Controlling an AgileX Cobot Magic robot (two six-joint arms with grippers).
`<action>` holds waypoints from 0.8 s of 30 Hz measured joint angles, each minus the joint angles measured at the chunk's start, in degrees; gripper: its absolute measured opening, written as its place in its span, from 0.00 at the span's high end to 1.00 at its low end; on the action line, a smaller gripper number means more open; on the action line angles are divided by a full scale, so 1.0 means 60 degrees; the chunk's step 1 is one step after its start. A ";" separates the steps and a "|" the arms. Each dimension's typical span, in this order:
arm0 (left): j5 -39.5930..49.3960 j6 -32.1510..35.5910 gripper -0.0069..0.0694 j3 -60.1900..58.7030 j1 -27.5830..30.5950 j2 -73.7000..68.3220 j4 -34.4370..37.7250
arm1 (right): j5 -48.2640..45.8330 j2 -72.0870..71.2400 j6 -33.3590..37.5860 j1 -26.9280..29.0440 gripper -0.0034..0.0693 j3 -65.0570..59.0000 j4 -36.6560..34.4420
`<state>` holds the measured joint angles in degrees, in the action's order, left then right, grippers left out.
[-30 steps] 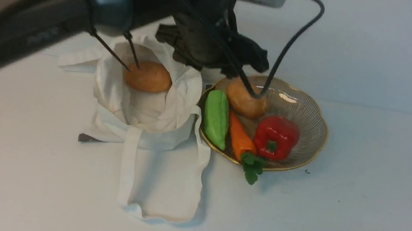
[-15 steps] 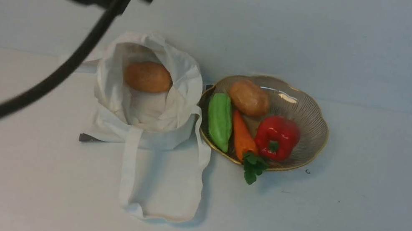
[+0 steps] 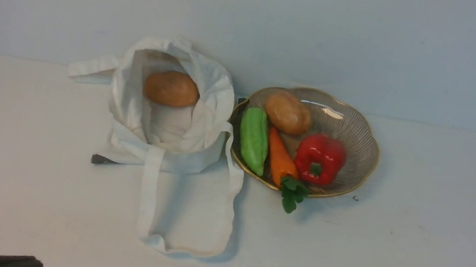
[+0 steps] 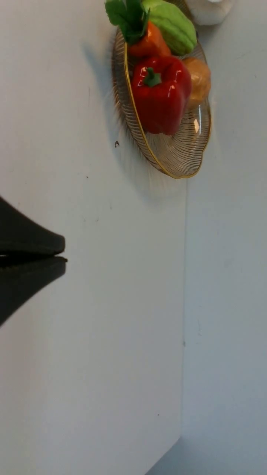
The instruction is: Take vegetables from cloth bag on white table place on plate.
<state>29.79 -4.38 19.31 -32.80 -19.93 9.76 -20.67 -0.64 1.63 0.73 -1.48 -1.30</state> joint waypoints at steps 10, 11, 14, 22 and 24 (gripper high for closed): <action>-0.0991 0.0179 0.92 -0.1503 0.0000 0.2086 0.0031 | 0.0000 0.0000 0.0000 0.0000 0.97 0.0000 0.0000; -0.0983 0.0241 0.92 -0.1532 0.0000 0.2086 0.0017 | 0.0000 0.0000 0.0000 0.0000 0.97 0.0000 0.0000; -0.0983 0.0358 0.92 -0.1605 0.0000 0.2086 -0.0028 | 0.0000 0.0000 0.0000 0.0000 0.97 0.0000 0.0000; -0.1004 0.0415 0.92 -0.1632 0.0000 0.2086 -0.0280 | 0.0000 0.0000 0.0000 0.0000 0.97 0.0000 0.0000; -0.1044 0.0415 0.92 -0.1707 0.0000 0.2086 -0.0448 | 0.0000 0.0000 0.0000 0.0000 0.97 0.0000 0.0000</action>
<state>23.53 -1.89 9.07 -32.80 -7.42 7.07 -20.67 -0.64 1.63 0.73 -1.48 -1.30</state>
